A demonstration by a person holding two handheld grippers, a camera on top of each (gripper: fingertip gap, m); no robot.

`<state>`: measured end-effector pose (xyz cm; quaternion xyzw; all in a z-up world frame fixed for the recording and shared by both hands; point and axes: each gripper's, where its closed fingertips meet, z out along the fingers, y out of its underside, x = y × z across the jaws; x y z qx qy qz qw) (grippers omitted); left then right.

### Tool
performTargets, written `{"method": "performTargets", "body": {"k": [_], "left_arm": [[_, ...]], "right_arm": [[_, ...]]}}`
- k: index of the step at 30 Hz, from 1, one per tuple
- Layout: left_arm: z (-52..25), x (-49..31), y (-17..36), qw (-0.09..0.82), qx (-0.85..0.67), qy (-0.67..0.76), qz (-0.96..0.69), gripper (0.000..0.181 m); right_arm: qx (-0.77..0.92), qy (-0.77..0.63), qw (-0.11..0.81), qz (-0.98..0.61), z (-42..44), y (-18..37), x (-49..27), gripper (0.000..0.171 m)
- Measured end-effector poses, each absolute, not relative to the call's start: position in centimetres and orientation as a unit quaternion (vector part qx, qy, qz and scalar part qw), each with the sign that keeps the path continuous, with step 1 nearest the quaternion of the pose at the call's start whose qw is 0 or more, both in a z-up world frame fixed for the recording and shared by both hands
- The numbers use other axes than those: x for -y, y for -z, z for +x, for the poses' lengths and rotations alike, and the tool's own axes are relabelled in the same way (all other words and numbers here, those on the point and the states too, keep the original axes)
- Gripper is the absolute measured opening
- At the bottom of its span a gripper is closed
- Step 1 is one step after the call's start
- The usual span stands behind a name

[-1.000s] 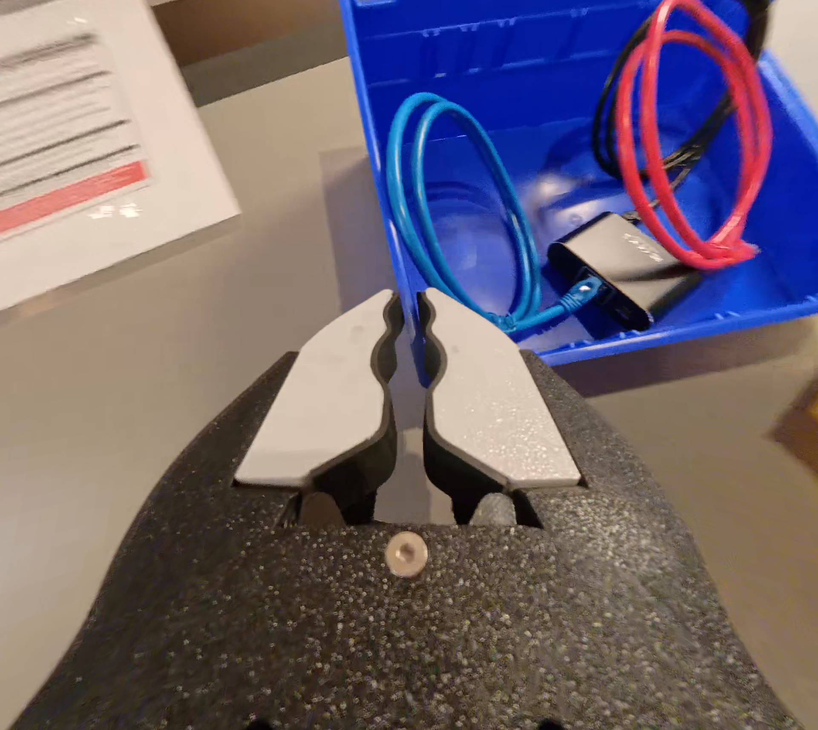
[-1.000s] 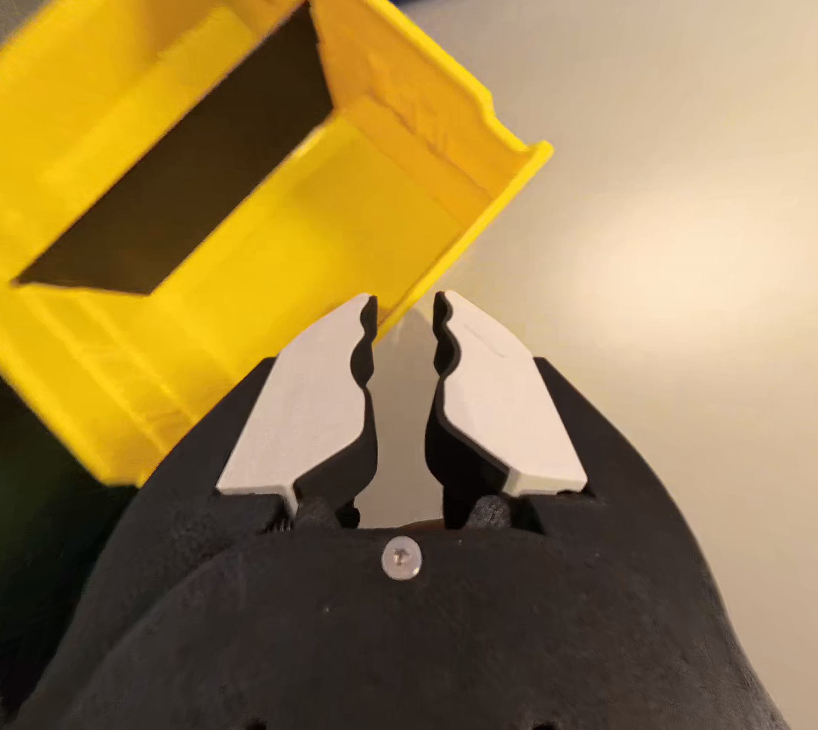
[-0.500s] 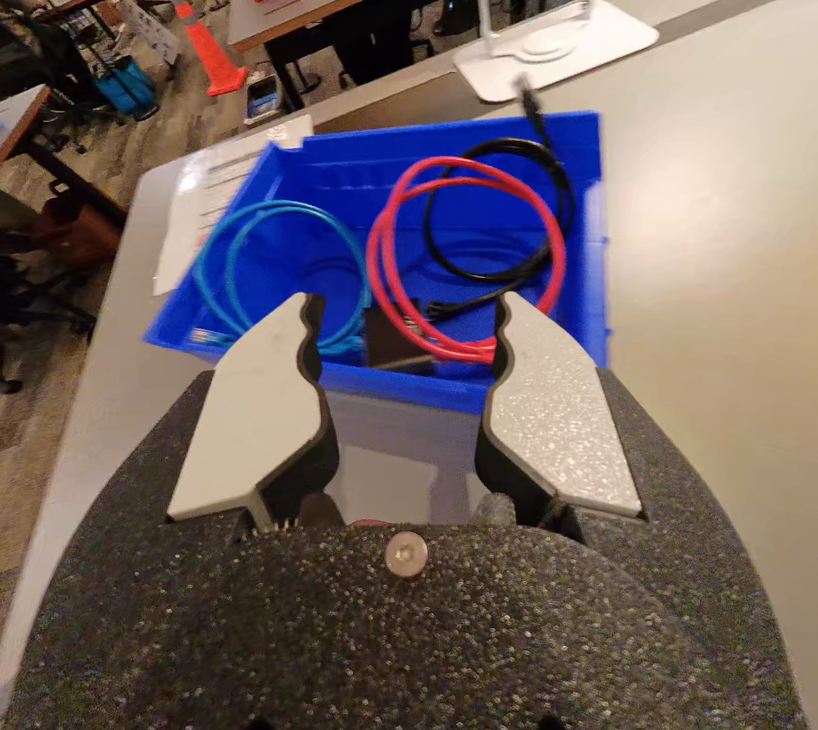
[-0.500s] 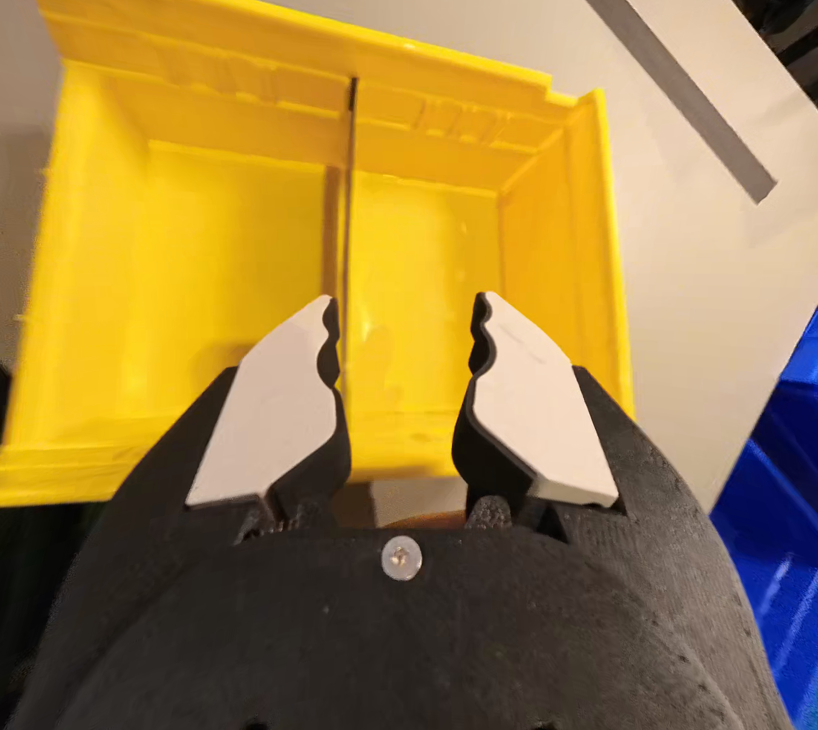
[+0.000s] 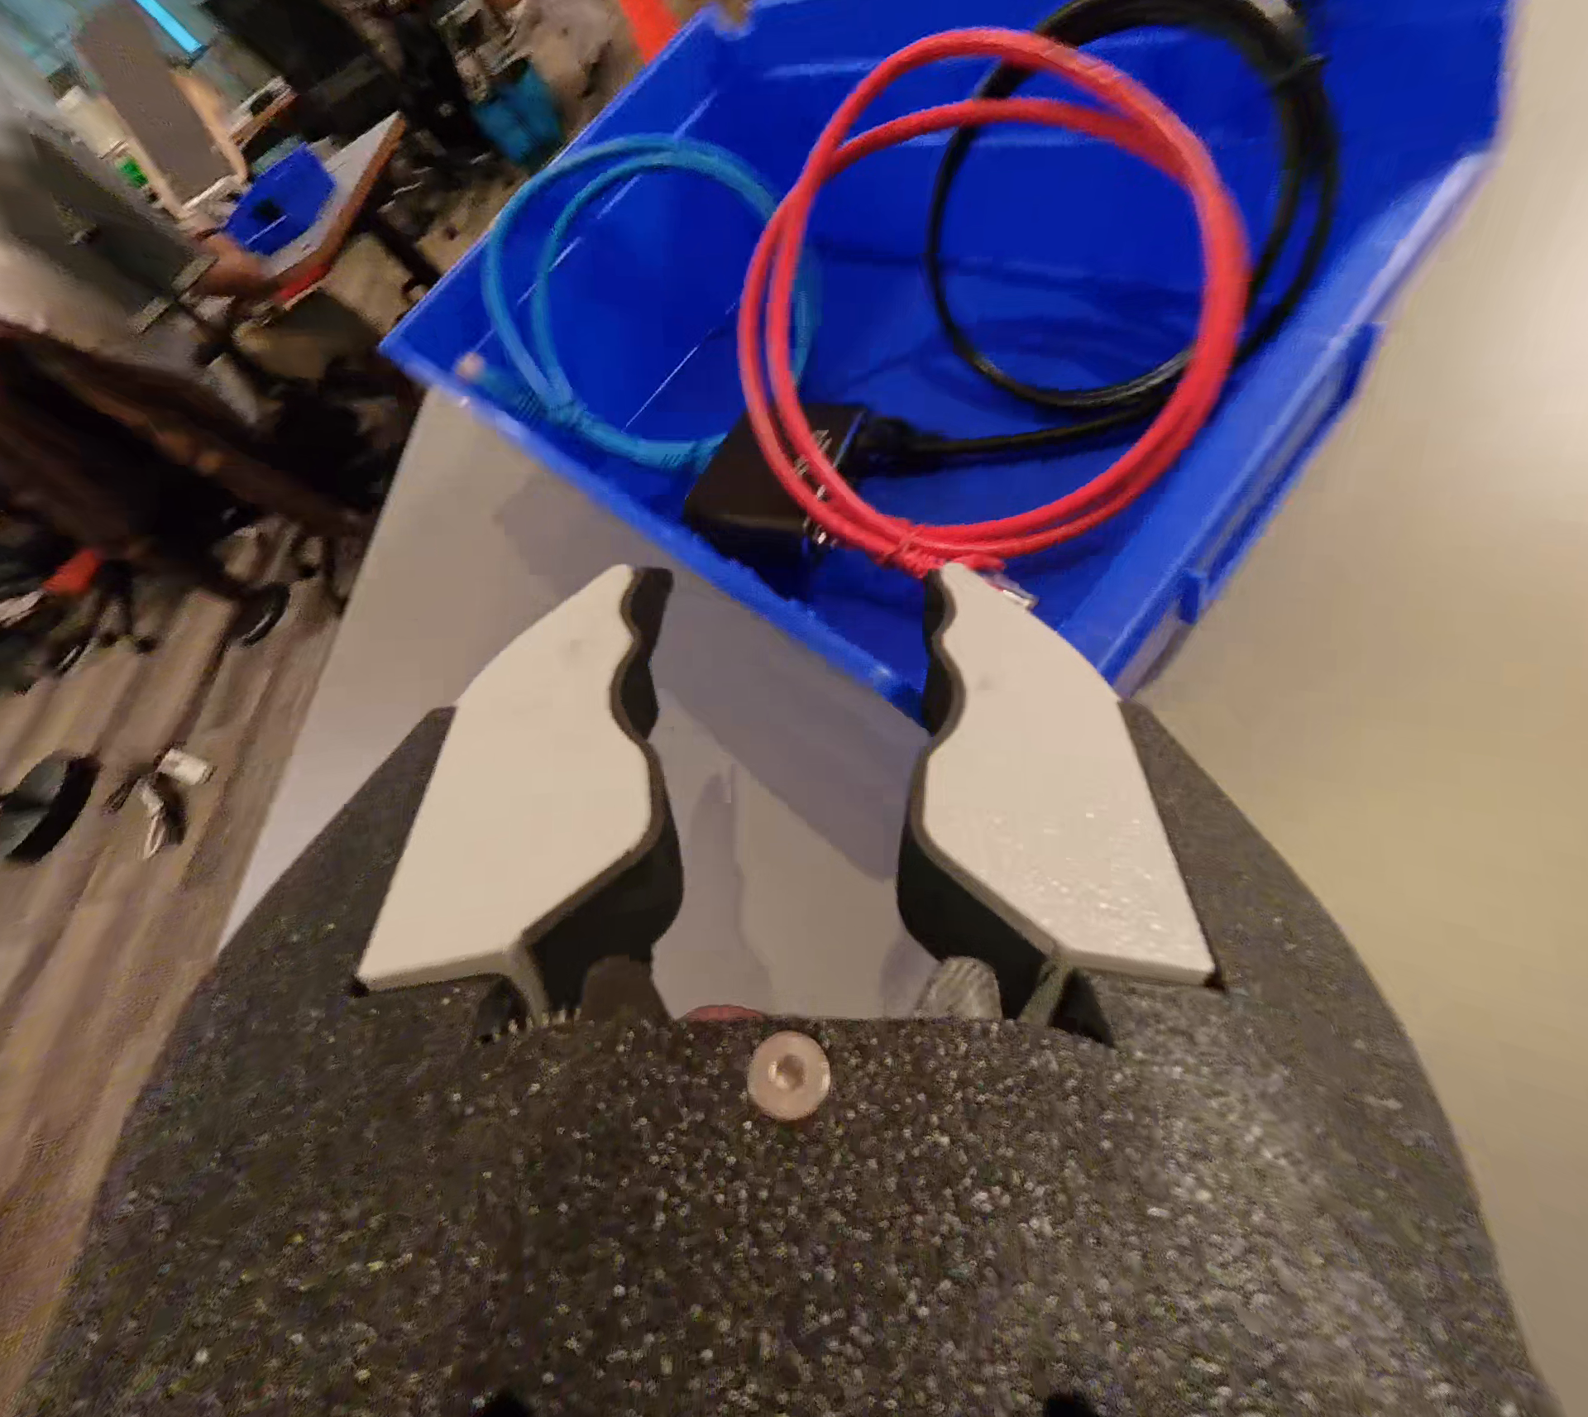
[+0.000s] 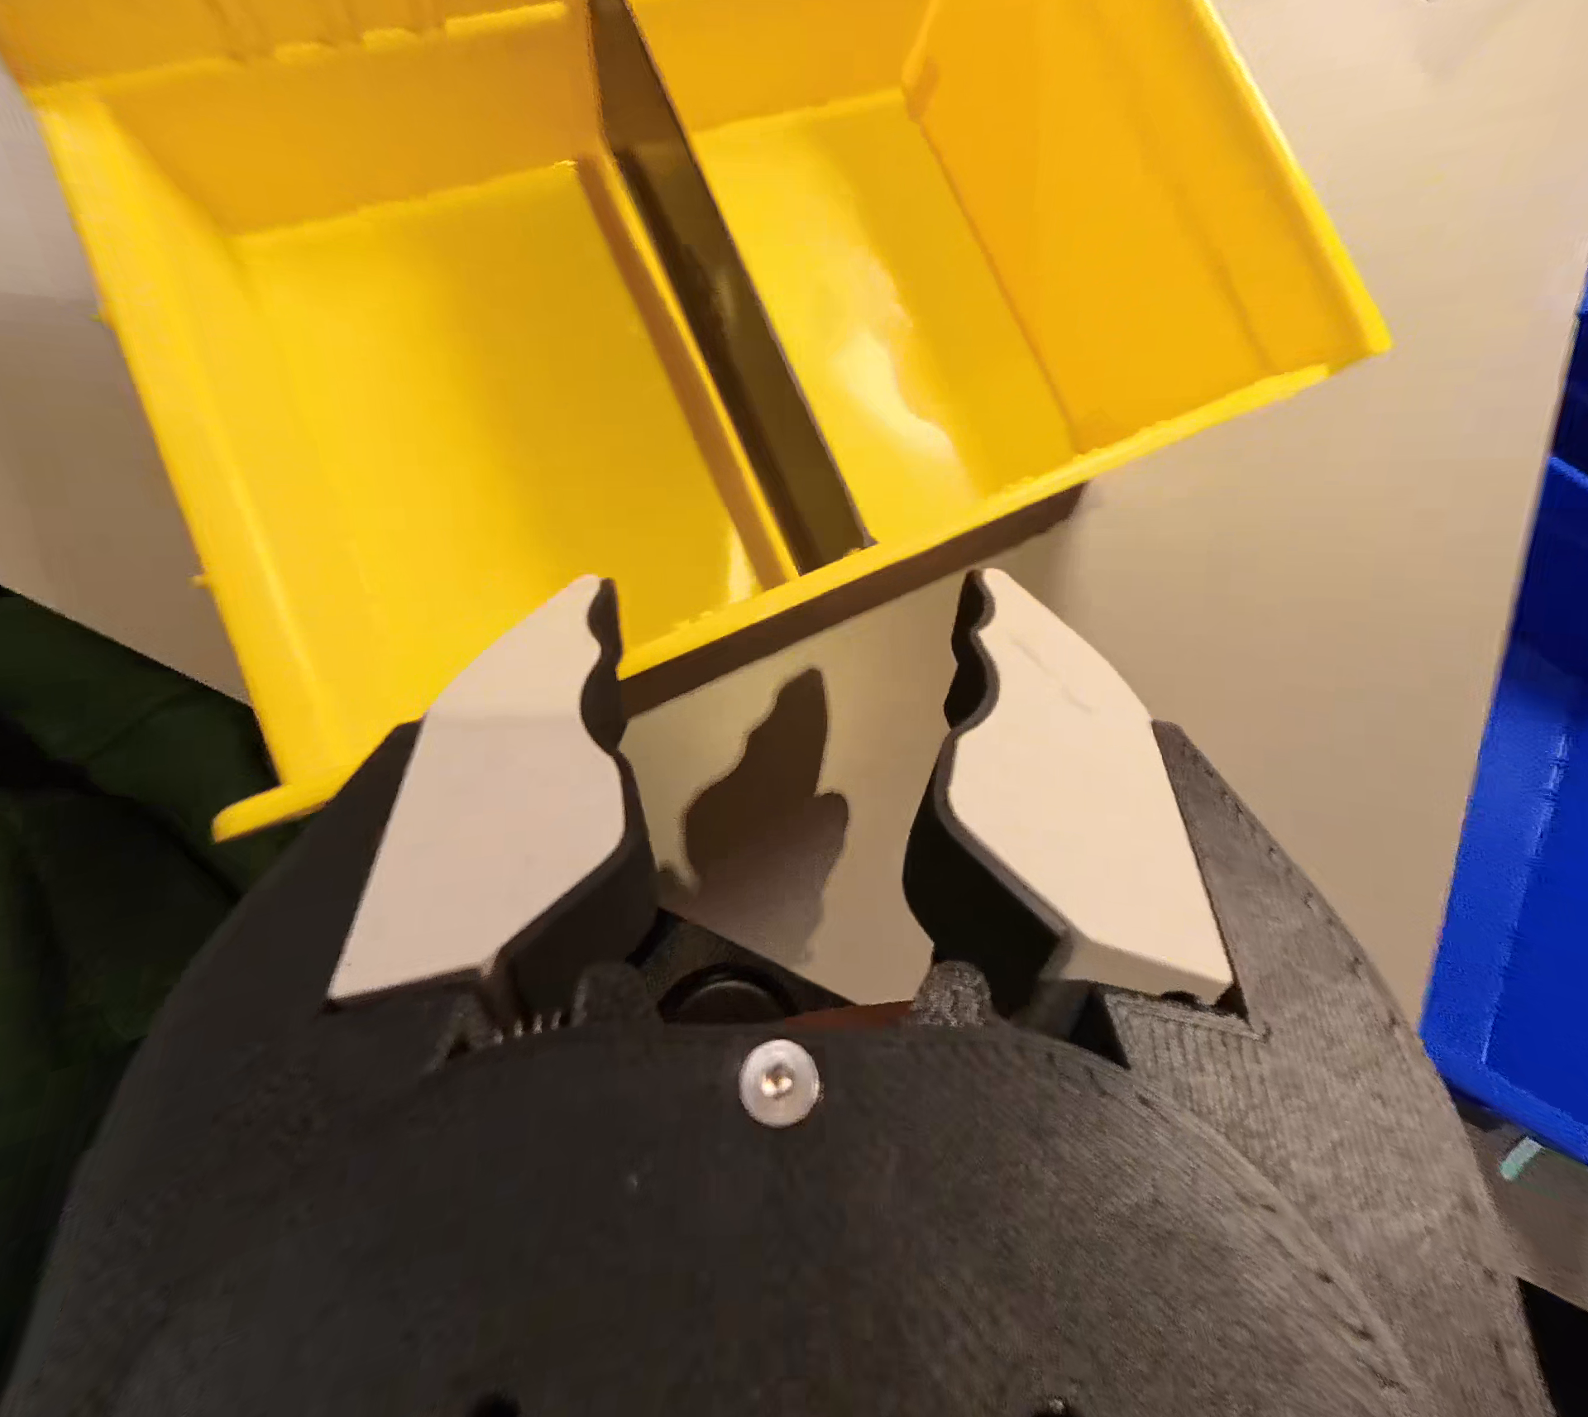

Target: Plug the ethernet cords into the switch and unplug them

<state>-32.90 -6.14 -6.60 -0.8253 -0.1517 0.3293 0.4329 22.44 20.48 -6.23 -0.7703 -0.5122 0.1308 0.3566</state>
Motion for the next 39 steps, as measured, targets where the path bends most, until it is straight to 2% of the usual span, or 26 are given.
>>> {"method": "performTargets", "body": {"k": [1,3,7,11,13,14,15,17,19,23,26,30,33,36,39], "left_arm": [[-34.2,7.5,6.7,0.425,0.167,-0.336,-0.824,0.055],[-36.0,10.0,6.8,0.415,0.195,-0.335,-0.823,0.056],[-34.4,11.4,3.4,0.465,0.183,-0.338,-0.798,0.058],[-28.2,6.1,1.7,0.544,0.123,-0.248,-0.792,0.057],[-25.1,2.1,2.2,0.57,0.101,-0.184,-0.795,0.056],[-24.0,0.2,2.8,0.571,0.095,-0.163,-0.799,0.056],[-23.6,-1.5,3.5,0.566,0.095,-0.159,-0.803,0.056],[-24.0,-4.5,4.8,0.552,0.103,-0.168,-0.81,0.055],[-24.8,-6.8,6.0,0.538,0.118,-0.172,-0.817,0.054],[-26.9,-8.9,8.2,0.501,0.14,-0.196,-0.832,0.048],[-28.0,-8.3,8.4,0.489,0.135,-0.21,-0.836,0.03],[-28.9,-5.9,8.7,0.473,0.132,-0.212,-0.845,0.031],[-28.3,-4.8,8.4,0.466,0.137,-0.204,-0.85,0.05],[-28.5,-5.4,8.0,0.465,0.15,-0.218,-0.845,0.05],[-30.0,-6.2,8.9,0.45,0.166,-0.239,-0.844,0.04]], "right_arm": [[0.51,-0.117,0.364,-0.771,23.0,6.1,-21.5,0.075],[0.503,-0.083,0.368,-0.778,24.3,5.7,-23.6,0.074],[0.508,-0.024,0.398,-0.763,24.5,3.5,-24.5,0.07],[0.552,-0.149,0.408,-0.712,16.5,2.7,-17.4,0.067],[0.573,-0.202,0.392,-0.691,12.1,4.4,-13.0,0.074],[0.573,-0.216,0.395,-0.685,10.4,5.1,-11.6,0.062],[0.562,-0.219,0.408,-0.685,9.1,5.6,-11.0,0.08],[0.546,-0.198,0.417,-0.699,7.7,6.7,-10.7,0.084],[0.523,-0.199,0.439,-0.703,6.8,6.6,-10.7,0.084],[0.546,-0.157,0.426,-0.705,6.4,8.7,-10.1,0.081],[0.544,-0.137,0.421,-0.713,8.0,9.9,-11.2,0.079],[0.517,-0.132,0.416,-0.736,12.1,10.3,-14.6,0.089],[0.493,-0.219,0.419,-0.73,12.4,8.8,-14.0,0.087],[0.47,-0.284,0.434,-0.714,9.7,7.5,-12.0,0.087],[0.453,-0.281,0.453,-0.715,6.4,7.4,-11.4,0.092]]}}
